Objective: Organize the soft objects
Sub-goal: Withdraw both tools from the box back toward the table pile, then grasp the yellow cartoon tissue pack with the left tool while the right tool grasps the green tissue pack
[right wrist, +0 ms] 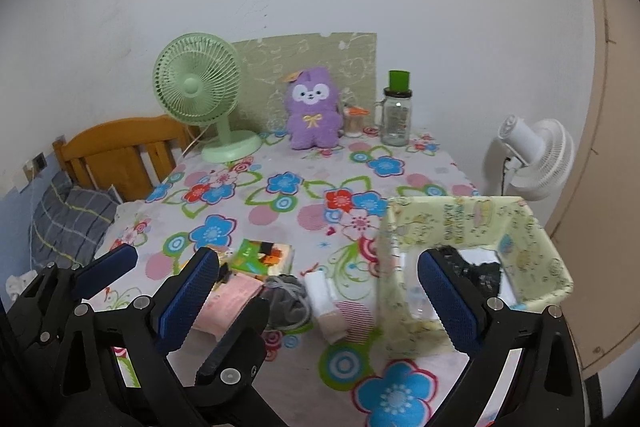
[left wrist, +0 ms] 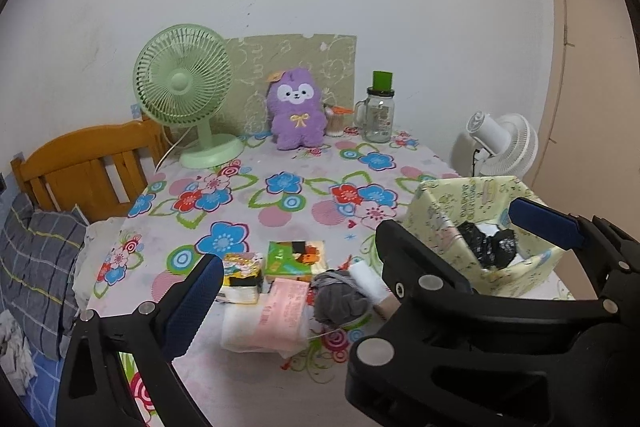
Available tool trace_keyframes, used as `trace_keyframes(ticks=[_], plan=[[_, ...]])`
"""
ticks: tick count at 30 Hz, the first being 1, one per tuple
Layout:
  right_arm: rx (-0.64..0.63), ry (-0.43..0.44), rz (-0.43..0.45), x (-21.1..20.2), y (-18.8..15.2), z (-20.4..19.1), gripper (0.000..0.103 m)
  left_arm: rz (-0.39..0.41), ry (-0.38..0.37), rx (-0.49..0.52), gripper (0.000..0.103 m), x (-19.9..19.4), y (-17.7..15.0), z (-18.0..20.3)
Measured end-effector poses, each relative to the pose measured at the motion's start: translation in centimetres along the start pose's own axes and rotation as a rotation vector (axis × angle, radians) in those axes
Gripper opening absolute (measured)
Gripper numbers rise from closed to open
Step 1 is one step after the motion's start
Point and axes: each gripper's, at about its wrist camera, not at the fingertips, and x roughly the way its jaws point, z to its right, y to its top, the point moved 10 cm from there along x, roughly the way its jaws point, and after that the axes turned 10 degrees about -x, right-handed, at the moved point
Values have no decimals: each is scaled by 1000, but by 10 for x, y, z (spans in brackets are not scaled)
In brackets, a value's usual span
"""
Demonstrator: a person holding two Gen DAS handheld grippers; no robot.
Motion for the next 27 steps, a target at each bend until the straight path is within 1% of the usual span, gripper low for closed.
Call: trace_keyframes(ticks=[6, 12, 15, 23, 27], plan=[[-35, 43, -26, 23, 3, -19, 95, -26, 13, -32, 99, 15, -2, -18], [-50, 57, -45, 45, 2, -30, 95, -55, 47, -42, 99, 35, -5, -37], [-49, 74, -70, 59, -3, -34, 95, -81, 64, -54, 95, 49, -8, -46], [-33, 114, -130, 94, -15, -46, 95, -134, 91, -87, 92, 80, -19, -70], [-30, 134, -153, 109, -18, -52, 95, -162, 122, -109, 89, 94, -23, -83]])
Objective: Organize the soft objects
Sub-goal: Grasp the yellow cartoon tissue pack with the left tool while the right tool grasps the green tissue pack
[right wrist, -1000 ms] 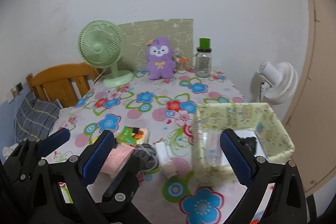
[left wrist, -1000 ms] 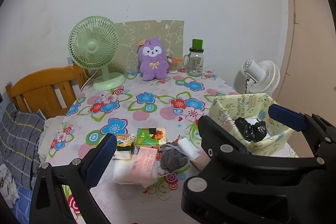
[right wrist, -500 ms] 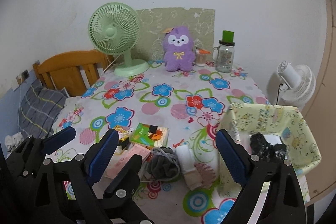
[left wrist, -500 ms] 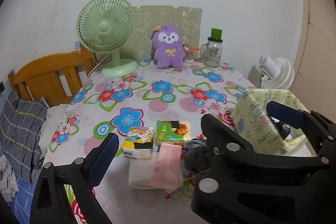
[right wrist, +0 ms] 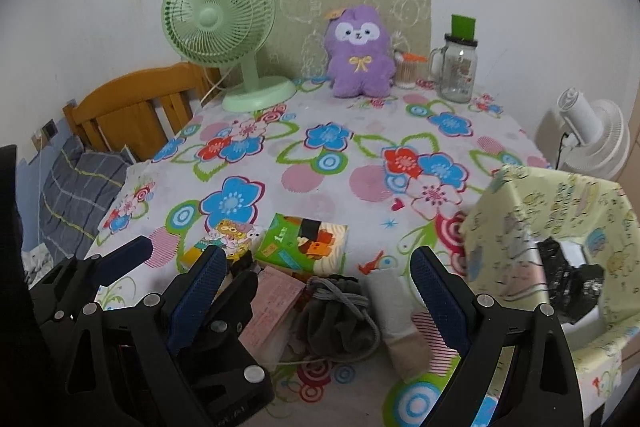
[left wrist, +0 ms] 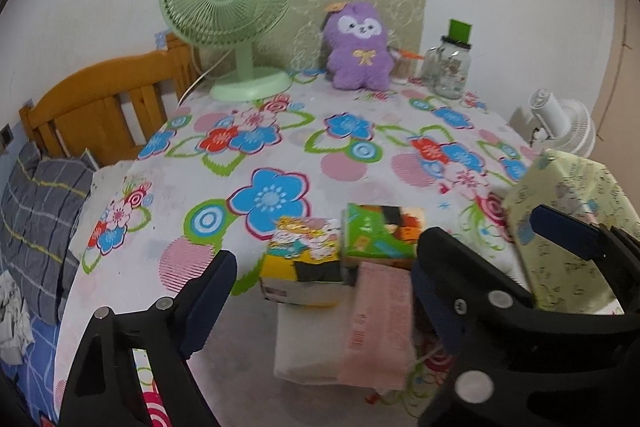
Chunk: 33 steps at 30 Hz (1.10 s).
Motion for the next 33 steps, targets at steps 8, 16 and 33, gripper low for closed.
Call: trace_keyframes(ticks=[8, 16, 33], plan=[[18, 15, -53, 32, -2, -1, 95, -44, 27, -24, 86, 28, 0, -11], [22, 23, -107, 58, -7, -4, 95, -104, 21, -52, 63, 50, -7, -19], [44, 0, -194, 105, -12, -10, 95, -116, 45, -45, 52, 70, -9, -27]])
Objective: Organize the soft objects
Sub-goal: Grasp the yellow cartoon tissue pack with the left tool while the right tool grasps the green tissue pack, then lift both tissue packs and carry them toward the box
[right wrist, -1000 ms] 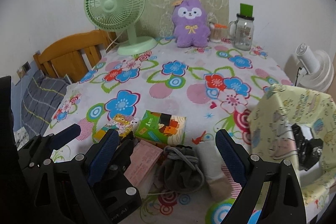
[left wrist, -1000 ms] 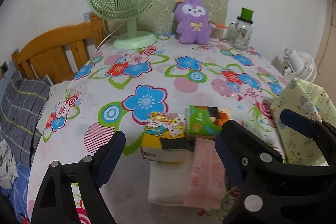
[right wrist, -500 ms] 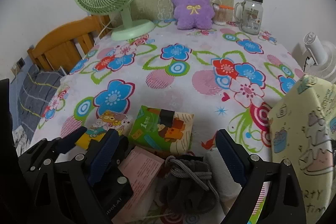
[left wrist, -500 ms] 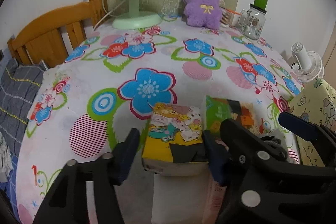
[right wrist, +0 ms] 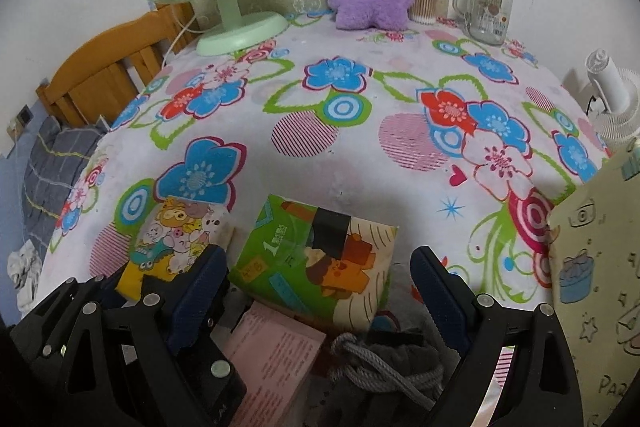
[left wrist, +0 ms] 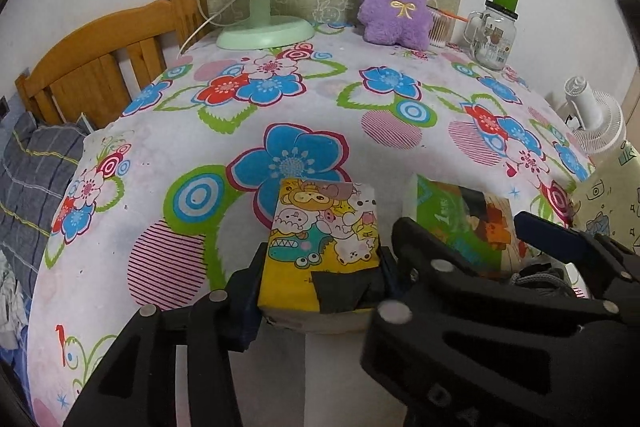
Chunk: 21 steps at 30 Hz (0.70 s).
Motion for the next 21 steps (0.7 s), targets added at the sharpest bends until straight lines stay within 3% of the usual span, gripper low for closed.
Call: trace_keyframes(ticks=[11, 12, 17, 21], plan=[[50, 21, -18, 4, -3, 0, 88, 0, 7, 9, 51, 1, 0, 1], [48, 24, -14, 3, -2, 0, 77, -5, 2, 13, 50, 0, -1, 1], [24, 18, -18, 3, -2, 0, 74, -8, 4, 21, 50, -1, -2, 3], [23, 29, -4, -3, -2, 0, 66, 5, 1, 18, 49, -5, 0, 5]])
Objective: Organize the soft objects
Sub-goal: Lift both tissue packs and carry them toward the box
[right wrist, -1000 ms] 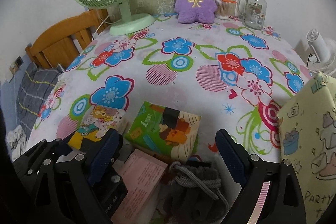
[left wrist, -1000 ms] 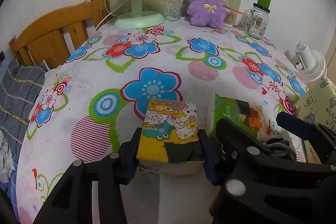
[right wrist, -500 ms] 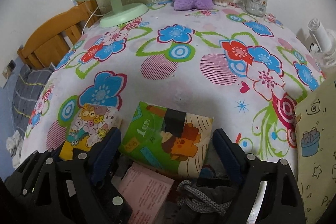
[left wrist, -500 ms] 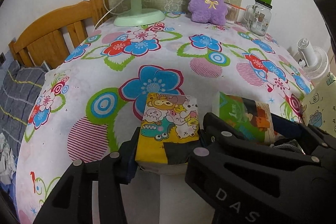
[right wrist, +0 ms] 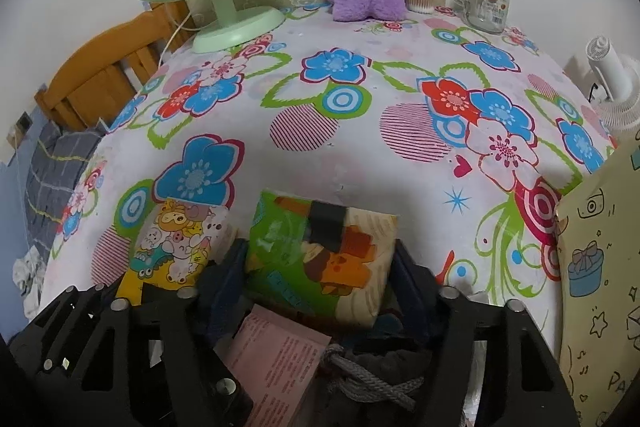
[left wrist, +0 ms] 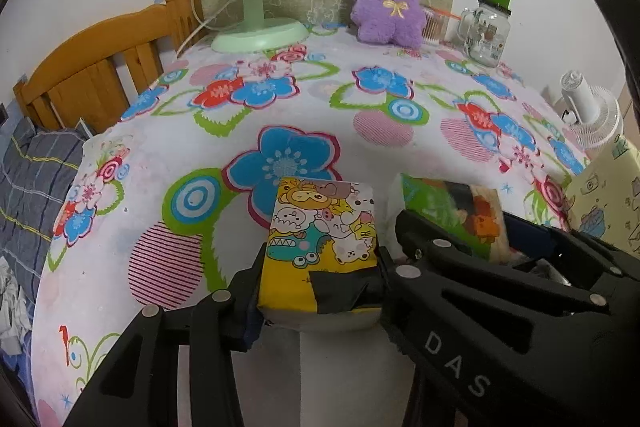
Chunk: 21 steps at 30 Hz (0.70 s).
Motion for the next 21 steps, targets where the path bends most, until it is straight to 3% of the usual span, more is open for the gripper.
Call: trace_keyframes(ticks=[21], plan=[[5, 5, 127, -62, 8, 5, 61, 108, -24, 5, 49, -55, 8, 18]])
